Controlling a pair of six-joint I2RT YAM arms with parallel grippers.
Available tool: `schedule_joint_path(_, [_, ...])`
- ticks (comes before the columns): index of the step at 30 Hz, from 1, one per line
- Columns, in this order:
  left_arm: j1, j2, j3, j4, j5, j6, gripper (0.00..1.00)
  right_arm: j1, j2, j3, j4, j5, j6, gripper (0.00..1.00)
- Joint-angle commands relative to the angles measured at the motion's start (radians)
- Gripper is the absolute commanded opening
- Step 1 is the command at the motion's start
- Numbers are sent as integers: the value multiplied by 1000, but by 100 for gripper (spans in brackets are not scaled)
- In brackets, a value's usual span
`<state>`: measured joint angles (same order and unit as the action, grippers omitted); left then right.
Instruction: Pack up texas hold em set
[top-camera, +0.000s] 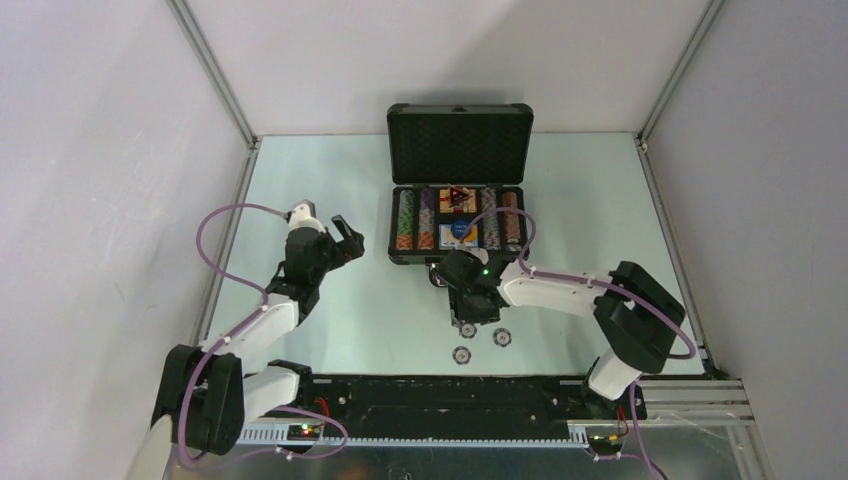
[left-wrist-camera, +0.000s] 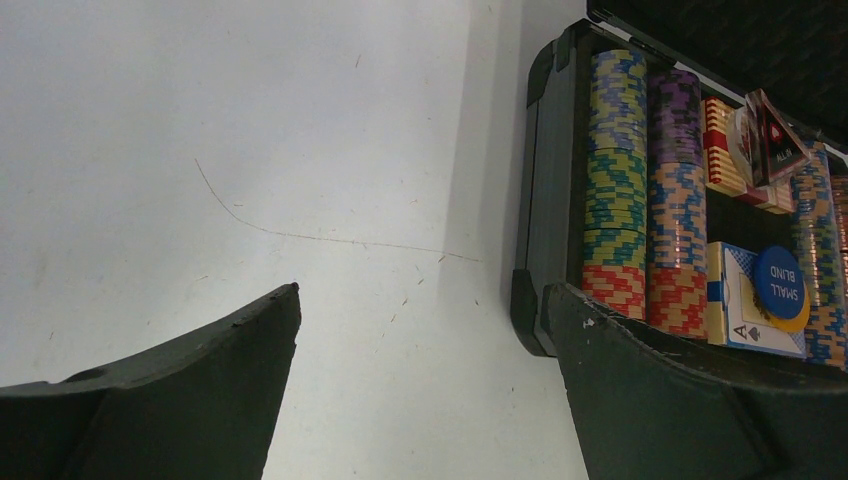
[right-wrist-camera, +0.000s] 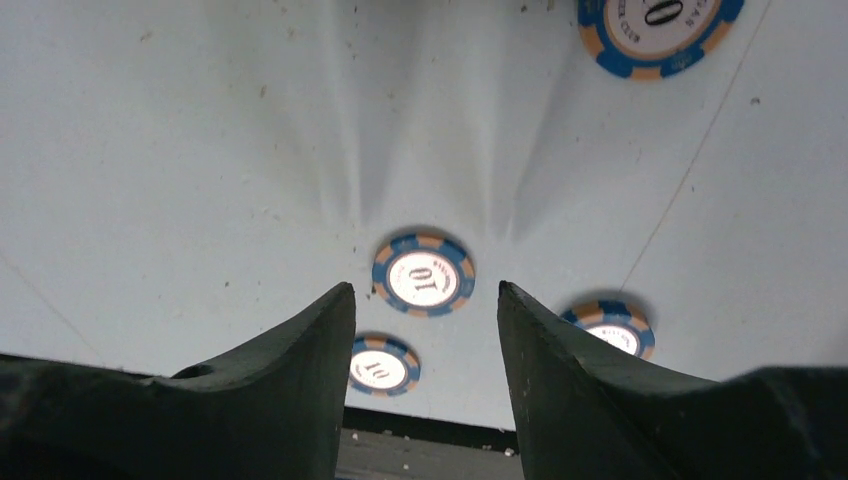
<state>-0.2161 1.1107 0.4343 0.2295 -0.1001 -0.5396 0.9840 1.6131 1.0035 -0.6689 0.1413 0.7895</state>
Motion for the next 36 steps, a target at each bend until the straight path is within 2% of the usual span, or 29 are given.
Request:
schedule_joint_path(1, [-7,2,31,38,2,23,98,-9,56,49,39,-6,-28,58])
schedule_joint_path(16, [-8,0,29,38,1,26,98,9,128,58,11,-9,-31,54])
schedule_joint_path(32, [-7,0,27,39,2,24,98,28,121,56,-55,25,-20,54])
schedule_joint_path(36, [-8,-2,27,39,2,25,98,29,125,56,-47,19,-21,50])
